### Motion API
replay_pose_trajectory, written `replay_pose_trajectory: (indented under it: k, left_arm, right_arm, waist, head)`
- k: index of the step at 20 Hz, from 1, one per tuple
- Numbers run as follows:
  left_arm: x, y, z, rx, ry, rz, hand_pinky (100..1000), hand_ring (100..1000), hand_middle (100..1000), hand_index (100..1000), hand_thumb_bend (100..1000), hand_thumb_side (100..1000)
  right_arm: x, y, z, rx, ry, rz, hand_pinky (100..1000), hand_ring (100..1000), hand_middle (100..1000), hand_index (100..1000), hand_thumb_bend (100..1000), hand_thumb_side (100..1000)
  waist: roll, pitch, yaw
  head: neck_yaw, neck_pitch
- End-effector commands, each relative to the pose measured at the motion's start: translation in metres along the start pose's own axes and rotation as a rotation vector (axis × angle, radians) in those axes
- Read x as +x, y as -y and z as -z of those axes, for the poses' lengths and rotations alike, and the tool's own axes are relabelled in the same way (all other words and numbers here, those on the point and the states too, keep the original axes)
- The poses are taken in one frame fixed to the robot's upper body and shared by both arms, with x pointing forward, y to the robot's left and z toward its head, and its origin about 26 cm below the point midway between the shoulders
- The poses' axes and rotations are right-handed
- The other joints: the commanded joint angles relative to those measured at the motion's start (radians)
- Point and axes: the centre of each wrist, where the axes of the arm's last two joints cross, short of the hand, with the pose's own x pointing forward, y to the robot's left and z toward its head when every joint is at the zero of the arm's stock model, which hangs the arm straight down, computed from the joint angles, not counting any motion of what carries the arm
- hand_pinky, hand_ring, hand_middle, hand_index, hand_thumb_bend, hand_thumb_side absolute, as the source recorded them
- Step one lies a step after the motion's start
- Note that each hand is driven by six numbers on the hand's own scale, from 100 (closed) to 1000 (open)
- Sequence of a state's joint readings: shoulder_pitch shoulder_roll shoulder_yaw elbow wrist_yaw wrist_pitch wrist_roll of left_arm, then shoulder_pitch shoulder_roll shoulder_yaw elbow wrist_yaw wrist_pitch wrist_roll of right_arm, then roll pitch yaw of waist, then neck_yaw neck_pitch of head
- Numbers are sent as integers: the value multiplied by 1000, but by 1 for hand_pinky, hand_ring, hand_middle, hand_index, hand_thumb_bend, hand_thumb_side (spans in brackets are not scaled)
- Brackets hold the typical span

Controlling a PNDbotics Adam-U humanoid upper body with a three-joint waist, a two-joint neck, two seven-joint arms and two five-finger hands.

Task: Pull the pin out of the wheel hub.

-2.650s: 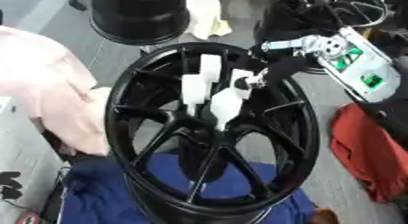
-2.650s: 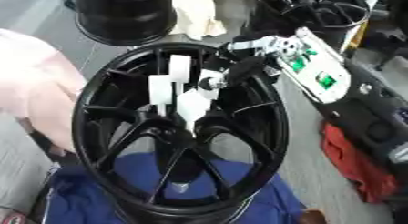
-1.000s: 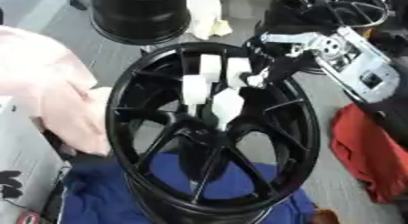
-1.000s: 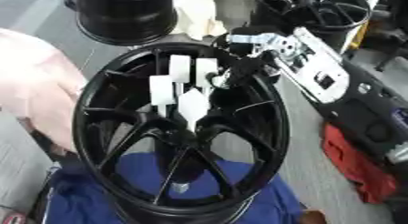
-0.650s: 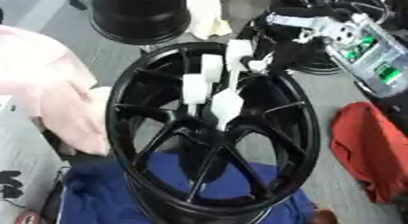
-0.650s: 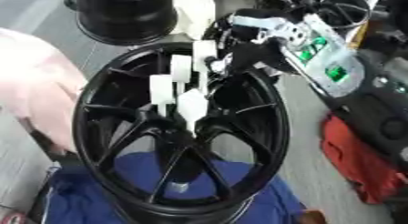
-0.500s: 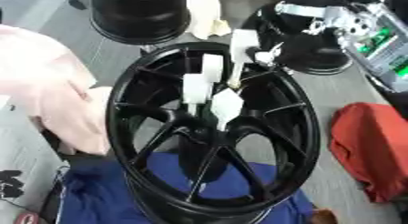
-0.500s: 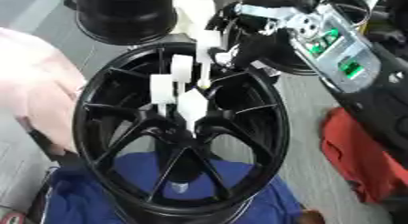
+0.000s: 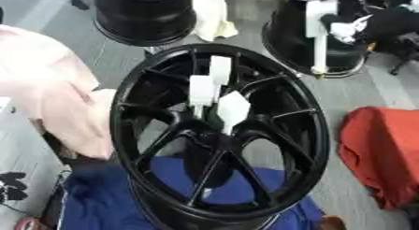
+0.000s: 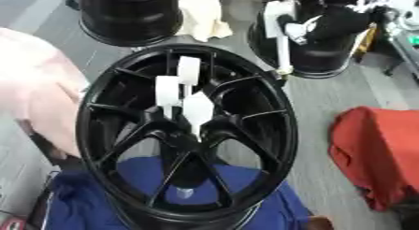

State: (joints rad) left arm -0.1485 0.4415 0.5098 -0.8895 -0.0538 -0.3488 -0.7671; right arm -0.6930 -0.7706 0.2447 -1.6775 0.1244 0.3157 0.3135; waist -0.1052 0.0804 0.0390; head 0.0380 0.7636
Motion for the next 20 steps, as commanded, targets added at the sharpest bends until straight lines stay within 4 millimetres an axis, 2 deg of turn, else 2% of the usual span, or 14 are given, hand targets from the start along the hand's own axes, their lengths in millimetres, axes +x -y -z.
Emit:
replay_pose_trajectory:
  k: [1,4,6,7,8,9,11,12,14,16,20]
  left_arm:
    - [10,-17,-6,-66,70,109,740,610,582,791,216,725]
    - [8,-17,-7,-59,70,106,740,610,582,791,215,725]
    - [7,-17,-8,-54,69,104,739,610,582,791,215,725]
    - [6,-17,-9,-51,69,103,739,610,582,791,215,725]
    - [6,-17,-9,-49,69,102,739,610,582,791,214,725]
    - [5,-17,-9,-48,68,101,739,610,582,791,214,725]
    - [4,-16,-10,-44,66,98,739,610,582,791,214,724]
    - [2,-16,-11,-44,64,96,739,610,582,791,215,724]
    - [0,-14,-11,-44,60,93,739,610,582,791,214,724]
    - [-1,-13,-11,-46,59,92,739,610,582,791,214,724]
    - [-1,-12,-9,-51,63,91,739,610,582,791,213,725]
  right_arm:
    - [-22,26,-23,-197,-78,-39,615,572,404,512,116,138]
    - [-73,14,-46,-367,-228,13,607,568,404,513,104,145]
    - [-111,-1,-66,-473,-360,33,626,584,430,547,134,154]
    - [-130,-12,-77,-513,-439,42,653,626,524,670,189,202]
    - [-148,-24,-87,-545,-515,57,666,657,588,740,220,241]
    - [-163,-35,-97,-567,-581,76,690,709,694,831,282,321]
    - [-194,-60,-116,-588,-731,116,730,766,795,905,340,445]
    - [-207,-71,-125,-587,-802,130,736,775,816,913,343,468]
    - [-225,-87,-137,-597,-904,154,733,779,832,916,332,488]
    - [-233,-98,-142,-624,-939,169,722,768,819,912,314,484]
    - [-226,-109,-129,-678,-877,170,701,743,783,898,263,461]
  waist:
    - [9,-10,-5]
    - [12,-7,-14]
    - [14,-6,-20]
    - [15,-6,-24]
    - [16,-6,-27]
    - [17,-6,-30]
    - [20,-6,-38]
    - [21,-7,-45]
    - [24,-8,-63]
    - [26,-7,-72]
    - [29,-8,-74]
  head:
    - [2,-5]
    - [-1,-12]
    - [-3,-14]
    - [-3,-15]
    - [-4,-17]
    - [-5,-18]
    - [-5,-20]
    - [-7,-21]
    - [-10,-20]
    - [-11,-20]
    - [-14,-15]
